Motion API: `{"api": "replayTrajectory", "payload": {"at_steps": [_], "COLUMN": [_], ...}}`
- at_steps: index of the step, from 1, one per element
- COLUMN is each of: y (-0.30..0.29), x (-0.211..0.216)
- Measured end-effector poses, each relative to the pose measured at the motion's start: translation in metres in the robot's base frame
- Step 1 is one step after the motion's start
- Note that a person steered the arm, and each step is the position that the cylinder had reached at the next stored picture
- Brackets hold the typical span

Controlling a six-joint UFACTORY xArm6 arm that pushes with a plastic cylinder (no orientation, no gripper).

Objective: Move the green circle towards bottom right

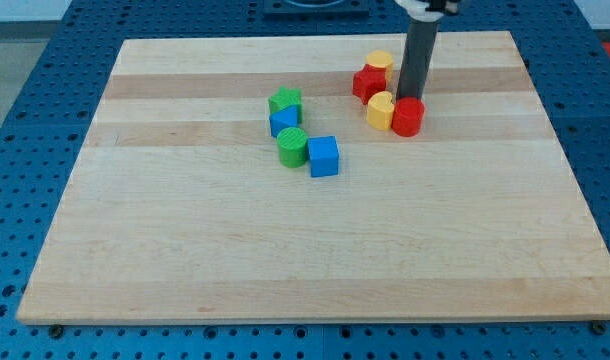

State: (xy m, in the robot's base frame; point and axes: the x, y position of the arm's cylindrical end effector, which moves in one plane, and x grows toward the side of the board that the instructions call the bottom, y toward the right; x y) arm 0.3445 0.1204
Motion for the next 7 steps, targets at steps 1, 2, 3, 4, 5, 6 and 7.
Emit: {"api": "replayTrajectory", "payload": {"at_steps": [1,2,3,4,5,6,7], "y": [0.0,0.005,0.021,0.044,0.049,0.038,0.021], "x": [0.019,0.03,0.035,0.043,0.056,0.055,0.049]}}
